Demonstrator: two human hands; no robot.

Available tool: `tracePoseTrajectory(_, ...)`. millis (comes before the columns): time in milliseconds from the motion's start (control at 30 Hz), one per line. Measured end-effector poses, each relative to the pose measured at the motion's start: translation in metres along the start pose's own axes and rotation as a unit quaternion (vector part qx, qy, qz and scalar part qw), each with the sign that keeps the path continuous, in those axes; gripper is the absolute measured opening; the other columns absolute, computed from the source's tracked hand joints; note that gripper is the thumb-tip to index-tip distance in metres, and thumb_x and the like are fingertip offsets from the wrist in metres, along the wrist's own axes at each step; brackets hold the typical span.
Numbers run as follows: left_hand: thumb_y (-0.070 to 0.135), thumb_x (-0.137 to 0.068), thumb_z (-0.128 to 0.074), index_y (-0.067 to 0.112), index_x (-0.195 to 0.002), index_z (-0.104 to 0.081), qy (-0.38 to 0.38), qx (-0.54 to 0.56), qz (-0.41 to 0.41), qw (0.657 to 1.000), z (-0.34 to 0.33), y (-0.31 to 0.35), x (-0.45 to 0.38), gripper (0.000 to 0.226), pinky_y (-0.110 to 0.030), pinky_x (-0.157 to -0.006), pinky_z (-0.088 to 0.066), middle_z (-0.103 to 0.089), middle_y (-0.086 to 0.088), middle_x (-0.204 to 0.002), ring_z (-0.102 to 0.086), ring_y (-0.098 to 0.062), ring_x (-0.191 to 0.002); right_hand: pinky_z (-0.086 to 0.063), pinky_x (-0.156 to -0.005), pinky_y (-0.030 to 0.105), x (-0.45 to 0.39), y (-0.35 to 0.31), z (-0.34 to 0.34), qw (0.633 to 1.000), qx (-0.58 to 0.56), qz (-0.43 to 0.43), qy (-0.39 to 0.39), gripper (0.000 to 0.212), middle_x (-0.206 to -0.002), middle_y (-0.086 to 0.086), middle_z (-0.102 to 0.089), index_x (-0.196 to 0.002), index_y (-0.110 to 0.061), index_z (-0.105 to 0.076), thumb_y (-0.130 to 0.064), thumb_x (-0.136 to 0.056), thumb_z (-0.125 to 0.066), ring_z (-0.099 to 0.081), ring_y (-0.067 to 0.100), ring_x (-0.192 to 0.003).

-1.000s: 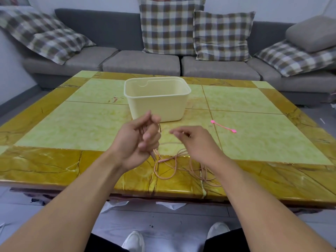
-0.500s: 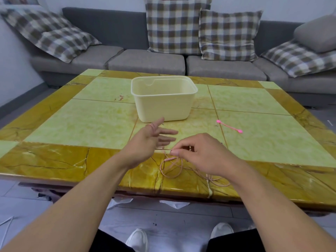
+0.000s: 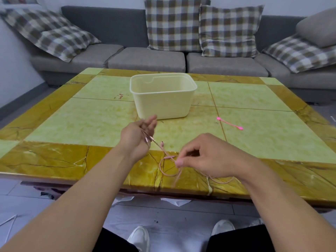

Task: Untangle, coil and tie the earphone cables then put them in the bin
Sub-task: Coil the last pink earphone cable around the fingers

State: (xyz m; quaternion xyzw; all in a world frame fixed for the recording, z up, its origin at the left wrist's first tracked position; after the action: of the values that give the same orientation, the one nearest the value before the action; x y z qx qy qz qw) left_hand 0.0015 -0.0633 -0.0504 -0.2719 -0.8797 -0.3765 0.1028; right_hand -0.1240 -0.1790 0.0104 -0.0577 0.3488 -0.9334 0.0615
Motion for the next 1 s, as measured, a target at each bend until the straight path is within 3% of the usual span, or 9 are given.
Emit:
tracePoseTrajectory(133, 0.010, -0.107, -0.036, -0.003, -0.148, -0.038, -0.003, 0.041, 0.041, 0.998, 0.009, 0.006, -0.002, 0.043, -0.013, -0.033, -0.025, -0.051, 0.006, -0.057, -0.035, -0.002, -0.034, -0.057, -0.079, 0.046, -0.004, 0.018, -0.015, 0.994, 0.091, -0.044, -0.045, 0.014, -0.087, -0.016, -0.075, -0.086, -0.040, -0.078, -0.050, -0.089, -0.069, -0.070, 0.015, -0.083)
tracePoseTrajectory(300, 0.015, -0.108, -0.040, -0.003, -0.135, -0.051, -0.043, -0.112, 0.033, 0.992, 0.000, 0.004, 0.000, 0.034, -0.013, -0.030, -0.025, -0.065, 0.004, -0.069, -0.039, -0.003, -0.034, -0.054, -0.076, 0.036, 0.005, 0.012, -0.011, 0.990, 0.117, -0.048, -0.061, 0.015, -0.095, -0.017, -0.077, -0.096, -0.036, -0.080, -0.047, -0.091, -0.071, -0.069, 0.005, -0.091)
tracePoseTrajectory(400, 0.011, -0.110, -0.033, -0.003, -0.134, -0.046, -0.071, -0.219, -0.042, 0.972, -0.012, -0.002, 0.008, 0.031, -0.018, -0.055, -0.056, -0.078, -0.008, -0.096, -0.075, -0.018, -0.072, -0.055, -0.081, 0.038, 0.007, -0.001, -0.011, 0.993, 0.095, -0.018, -0.064, 0.014, -0.090, -0.017, -0.076, -0.095, -0.036, -0.080, -0.046, -0.090, -0.072, -0.067, 0.003, -0.084)
tracePoseTrajectory(533, 0.013, -0.112, -0.030, 0.004, -0.151, -0.031, -0.155, -0.354, -0.103, 0.917, -0.031, -0.023, 0.017, 0.040, -0.029, -0.090, -0.058, -0.075, -0.009, -0.114, -0.071, -0.022, -0.109, -0.048, -0.075, 0.023, 0.006, -0.013, -0.012, 0.994, 0.089, 0.008, -0.058, 0.012, -0.085, -0.025, -0.072, -0.096, -0.035, -0.080, -0.043, -0.091, -0.072, -0.062, -0.007, -0.079)
tracePoseTrajectory(633, 0.011, -0.110, -0.033, 0.014, -0.133, -0.060, -0.221, -0.528, -0.080, 0.816, -0.045, -0.041, 0.035, 0.035, -0.017, -0.064, -0.048, -0.071, 0.011, -0.072, -0.065, -0.001, -0.069, -0.050, -0.073, 0.026, 0.005, -0.016, 0.004, 0.998, 0.045, 0.032, -0.003, 0.009, -0.081, -0.023, -0.072, -0.091, -0.034, -0.079, -0.037, -0.093, -0.071, -0.064, -0.003, -0.077)
tracePoseTrajectory(700, 0.011, -0.109, -0.033, 0.029, -0.076, -0.077, -0.285, -0.608, -0.070, 0.737, -0.057, -0.053, 0.051, 0.058, -0.027, -0.051, -0.033, -0.052, 0.007, -0.050, -0.043, -0.008, -0.047, -0.048, -0.068, 0.028, 0.005, -0.010, 0.020, 0.997, 0.035, 0.037, 0.053, 0.011, -0.079, -0.018, -0.071, -0.086, -0.034, -0.075, -0.034, -0.095, -0.068, -0.064, 0.004, -0.074)
tracePoseTrajectory(733, 0.018, -0.110, -0.031, 0.031, -0.062, -0.073, -0.300, -0.616, -0.043, 0.727, -0.058, -0.057, 0.056, 0.065, -0.029, -0.050, -0.026, -0.043, 0.005, -0.047, -0.033, -0.010, -0.045, -0.048, -0.069, 0.028, 0.005, -0.005, 0.028, 0.996, 0.040, 0.036, 0.077, 0.012, -0.079, -0.019, -0.070, -0.086, -0.034, -0.073, -0.034, -0.096, -0.067, -0.063, 0.004, -0.076)
tracePoseTrajectory(867, 0.053, -0.105, -0.024, 0.008, -0.079, -0.070, -0.319, -0.528, 0.090, 0.782, -0.050, -0.067, 0.055, 0.069, -0.026, -0.045, -0.013, -0.023, 0.002, -0.049, -0.013, -0.014, -0.047, -0.048, -0.082, 0.032, 0.003, 0.023, 0.043, 0.987, 0.049, 0.021, 0.150, 0.010, -0.086, -0.014, -0.068, -0.090, -0.036, -0.072, -0.037, -0.096, -0.064, -0.059, 0.003, -0.090)
tracePoseTrajectory(1000, 0.039, -0.106, -0.043, 0.012, -0.067, -0.062, -0.271, -0.594, 0.019, 0.757, -0.046, -0.060, 0.049, 0.051, -0.032, -0.049, -0.016, -0.024, 0.004, -0.046, -0.017, -0.015, -0.045, -0.045, -0.078, 0.018, -0.005, 0.037, 0.039, 0.988, 0.006, 0.016, 0.151, 0.010, -0.087, -0.016, -0.071, -0.096, -0.029, -0.079, -0.026, -0.095, -0.069, -0.059, 0.000, -0.092)
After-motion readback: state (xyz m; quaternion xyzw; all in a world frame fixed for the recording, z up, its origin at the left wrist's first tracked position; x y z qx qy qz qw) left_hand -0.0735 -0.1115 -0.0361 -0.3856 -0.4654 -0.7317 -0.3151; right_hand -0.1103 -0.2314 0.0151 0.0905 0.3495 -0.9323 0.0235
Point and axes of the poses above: each hand's wrist, its own x-axis away from the middle knuckle, its own z-axis out of the back of the hand, y = z × x, the point moved 9 cm from there along -x, towards the middle knuckle
